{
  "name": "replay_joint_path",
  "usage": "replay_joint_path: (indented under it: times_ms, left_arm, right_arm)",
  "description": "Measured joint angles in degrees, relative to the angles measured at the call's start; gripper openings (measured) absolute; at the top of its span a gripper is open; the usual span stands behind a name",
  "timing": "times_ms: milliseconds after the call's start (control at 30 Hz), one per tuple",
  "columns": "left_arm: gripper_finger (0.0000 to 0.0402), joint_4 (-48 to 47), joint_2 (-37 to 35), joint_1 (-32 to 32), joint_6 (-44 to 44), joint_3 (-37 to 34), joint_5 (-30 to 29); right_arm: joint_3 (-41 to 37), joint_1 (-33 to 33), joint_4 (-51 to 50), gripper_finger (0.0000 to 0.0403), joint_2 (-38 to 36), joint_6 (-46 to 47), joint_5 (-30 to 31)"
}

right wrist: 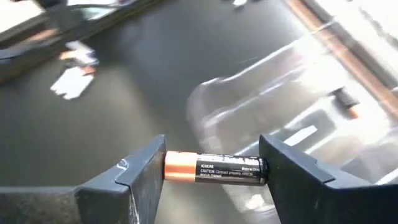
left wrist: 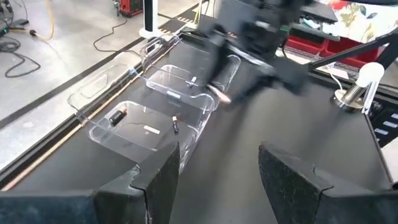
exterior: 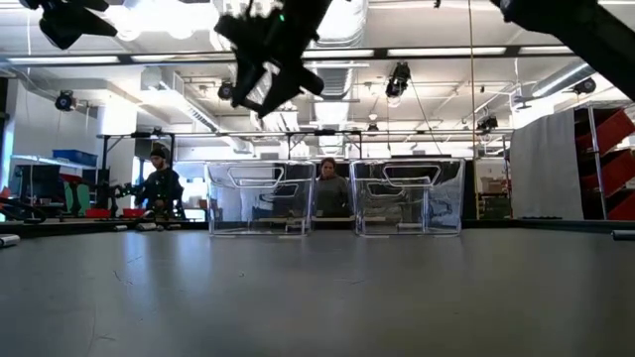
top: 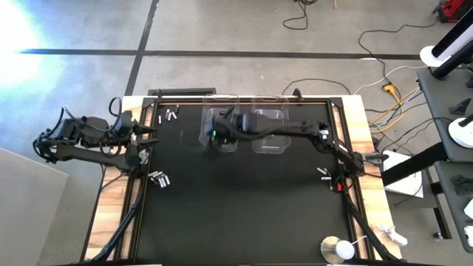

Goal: Sort batteries
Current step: Put the black battery into the right transparent bin

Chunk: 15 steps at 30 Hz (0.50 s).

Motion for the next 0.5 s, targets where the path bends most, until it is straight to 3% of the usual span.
replay_joint_path:
  times_ms: [267, 500]
  left_arm:
    - [0.0198, -0.04, -0.30, -0.02, -1.15, 1.38, -2.35]
    - [0.0198, 0.07, -0.37, 0.00, -0.85, 3.27, -17.29]
  right_arm:
    - [-0.12, -8.98, 3.39, 0.0231, 3.41, -11.30, -3.92]
    - [-0.13, -13.30, 4.77, 0.0229, 8.29, -18.96, -6.46]
